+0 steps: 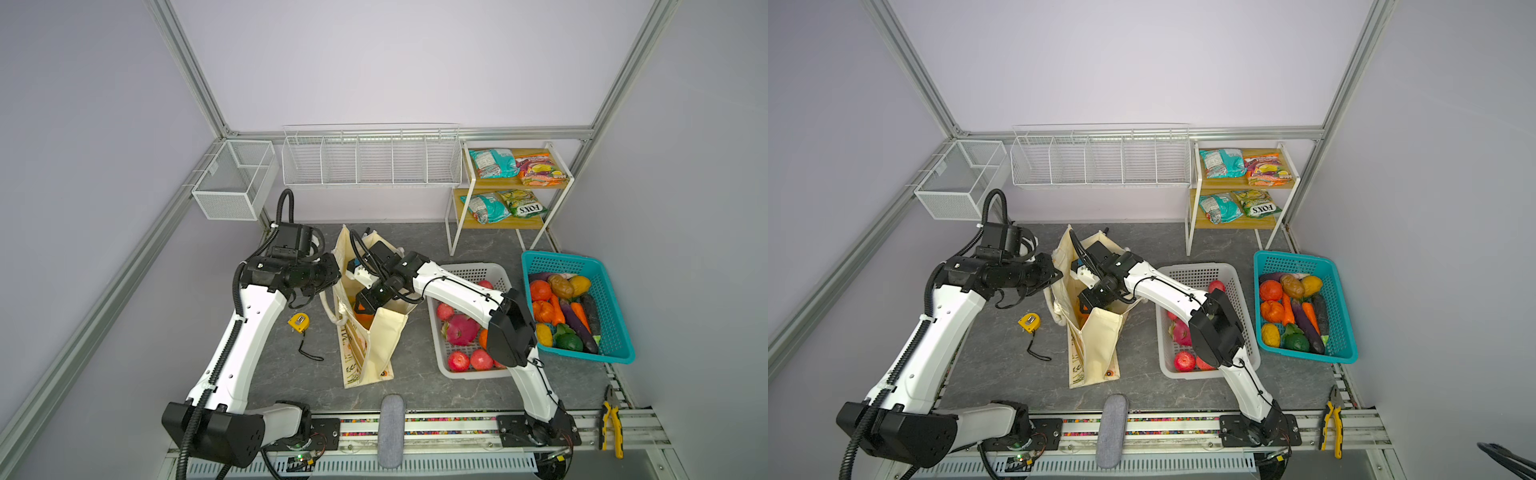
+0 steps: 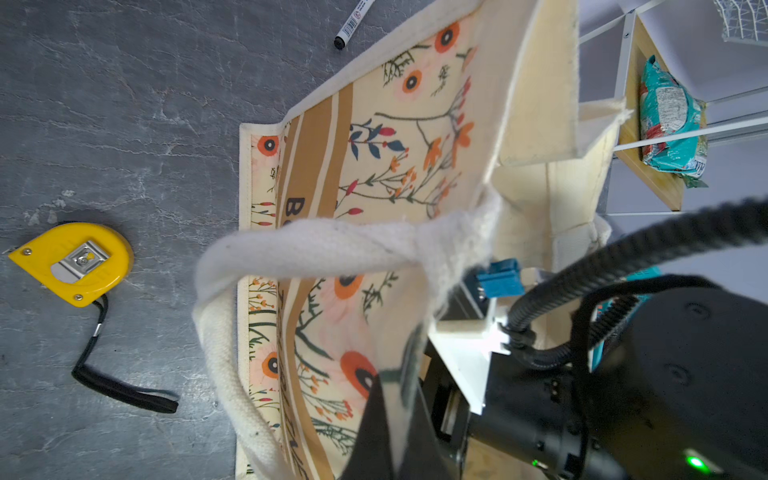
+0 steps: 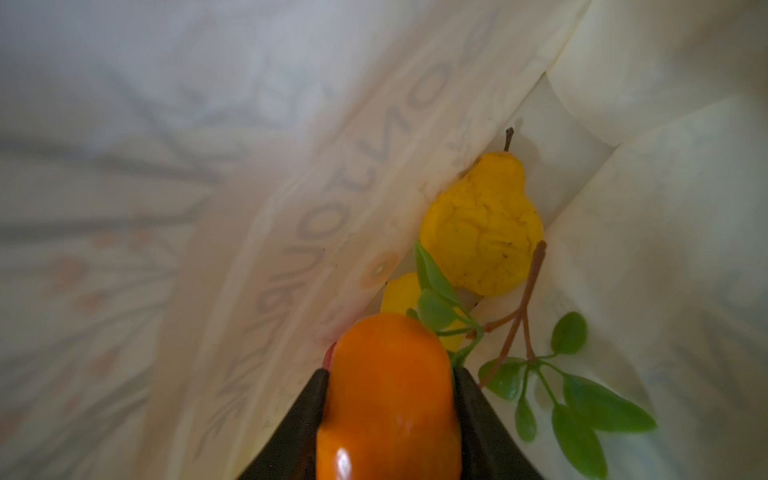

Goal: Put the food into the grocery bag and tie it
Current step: 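Lower the leafy orange fruit into the bag and open the right gripper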

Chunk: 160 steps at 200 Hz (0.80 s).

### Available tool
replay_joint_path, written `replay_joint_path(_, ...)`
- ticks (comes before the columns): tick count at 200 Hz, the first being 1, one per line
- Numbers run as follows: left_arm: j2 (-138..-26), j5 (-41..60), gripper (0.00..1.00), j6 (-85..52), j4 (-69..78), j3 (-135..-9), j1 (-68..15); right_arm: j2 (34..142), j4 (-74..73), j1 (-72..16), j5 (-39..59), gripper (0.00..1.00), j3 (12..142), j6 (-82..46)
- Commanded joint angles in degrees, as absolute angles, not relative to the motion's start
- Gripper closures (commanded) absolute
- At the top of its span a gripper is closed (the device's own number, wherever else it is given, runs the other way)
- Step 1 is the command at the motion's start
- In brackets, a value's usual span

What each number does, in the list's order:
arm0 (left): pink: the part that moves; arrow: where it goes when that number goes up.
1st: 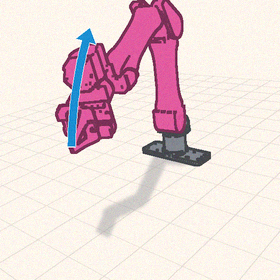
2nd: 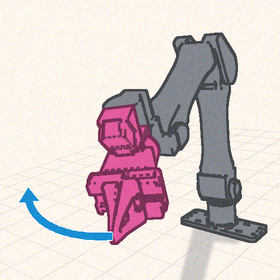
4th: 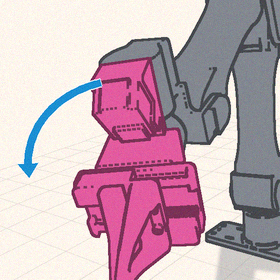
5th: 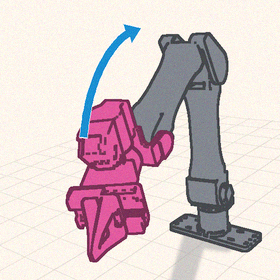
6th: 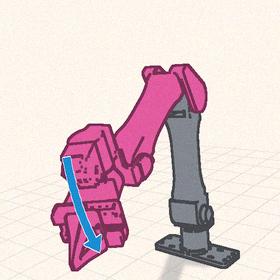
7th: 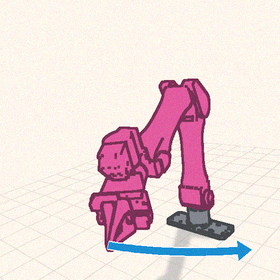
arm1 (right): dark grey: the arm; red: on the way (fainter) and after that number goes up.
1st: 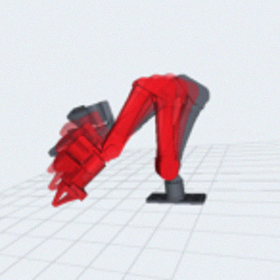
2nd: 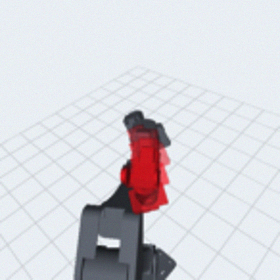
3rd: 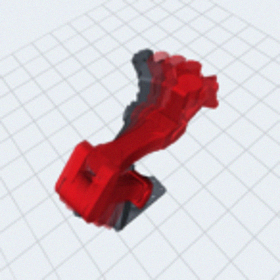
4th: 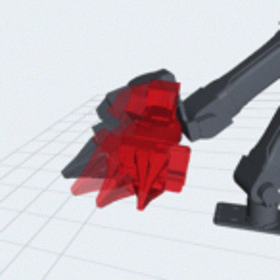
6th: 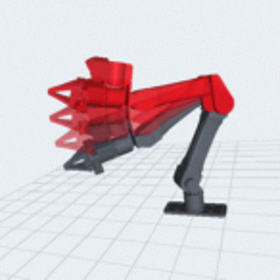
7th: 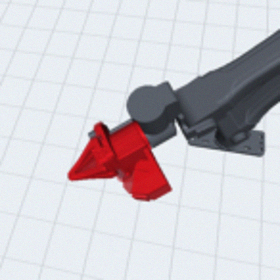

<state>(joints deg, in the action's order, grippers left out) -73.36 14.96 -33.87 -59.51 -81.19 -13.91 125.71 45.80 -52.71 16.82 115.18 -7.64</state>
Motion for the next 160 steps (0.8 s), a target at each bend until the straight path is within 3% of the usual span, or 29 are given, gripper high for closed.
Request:
replay_joint_path(1, -71.72, 14.20, 1.00, -34.01, -60.11, -83.08, -14.15, 126.58, 45.68, -53.11, 13.82, 0.55, 113.06, -6.45)
replay_joint_path(71, -69.75, 12.84, 1.00, -34.10, -60.69, -82.15, -14.15, 128.75, 46.02, -53.09, 8.67, 0.41, 113.09, -7.01)
replay_joint_path(160, -68.10, 8.91, 1.00, -34.54, -60.67, -82.18, -14.15, 129.40, 52.92, -52.39, -10.83, 0.26, 115.31, -6.44)
